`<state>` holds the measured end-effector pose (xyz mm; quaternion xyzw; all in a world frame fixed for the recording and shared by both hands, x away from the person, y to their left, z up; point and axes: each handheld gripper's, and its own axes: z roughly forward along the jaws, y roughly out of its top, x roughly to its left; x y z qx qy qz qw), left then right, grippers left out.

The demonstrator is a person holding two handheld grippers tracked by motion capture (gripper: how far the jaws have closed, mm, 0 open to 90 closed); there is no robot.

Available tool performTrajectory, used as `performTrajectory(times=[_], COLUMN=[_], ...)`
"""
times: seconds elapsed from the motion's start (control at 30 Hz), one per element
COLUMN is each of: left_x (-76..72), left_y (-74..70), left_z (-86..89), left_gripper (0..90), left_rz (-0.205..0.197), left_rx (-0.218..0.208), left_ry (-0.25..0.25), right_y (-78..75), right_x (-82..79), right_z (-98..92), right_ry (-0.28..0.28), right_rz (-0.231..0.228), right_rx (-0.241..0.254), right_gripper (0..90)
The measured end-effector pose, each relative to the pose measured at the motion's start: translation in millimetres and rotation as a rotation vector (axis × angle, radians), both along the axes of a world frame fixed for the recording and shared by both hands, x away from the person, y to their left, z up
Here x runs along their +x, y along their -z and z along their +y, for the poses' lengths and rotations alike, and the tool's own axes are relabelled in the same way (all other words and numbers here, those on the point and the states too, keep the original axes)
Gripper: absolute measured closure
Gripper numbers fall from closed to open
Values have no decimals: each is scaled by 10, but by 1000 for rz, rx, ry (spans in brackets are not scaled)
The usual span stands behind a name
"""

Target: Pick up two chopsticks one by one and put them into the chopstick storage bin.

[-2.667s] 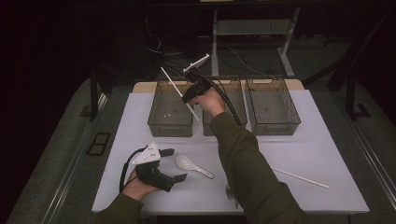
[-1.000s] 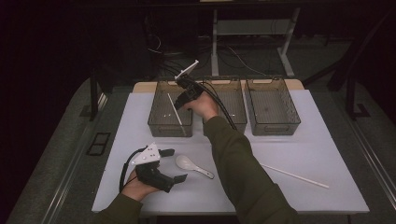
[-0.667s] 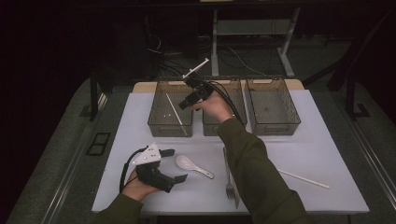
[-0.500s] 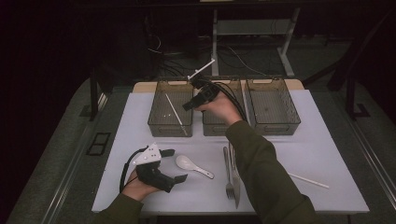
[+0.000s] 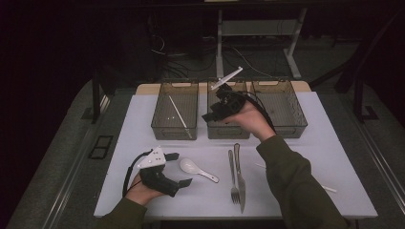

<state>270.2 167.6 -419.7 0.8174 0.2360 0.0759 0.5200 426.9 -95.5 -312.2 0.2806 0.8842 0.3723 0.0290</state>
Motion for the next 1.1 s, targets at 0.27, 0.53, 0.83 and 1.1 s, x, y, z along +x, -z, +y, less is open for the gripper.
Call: performTrajectory(times=[0.27,0.53,0.83,1.1], left_x=[9,10,9,17], left_y=[5,11,12,17], left_z=[2,-7,-5,-8], left_gripper=[0,0,0,0], left_rz=[10,14,9,12], left_rx=[3,8,9,13], left_ry=[0,0,-4,-10], right_y=[97,198,340,435], right_x=[-224,-432,-622,-808], right_z=[-282,-617,-992,-1439], right_ry=[-16,-21,-3,31], right_rz=[-17,-37,-45,-47], right_rx=[15,53,57,43], right_gripper=[400,403,413,435])
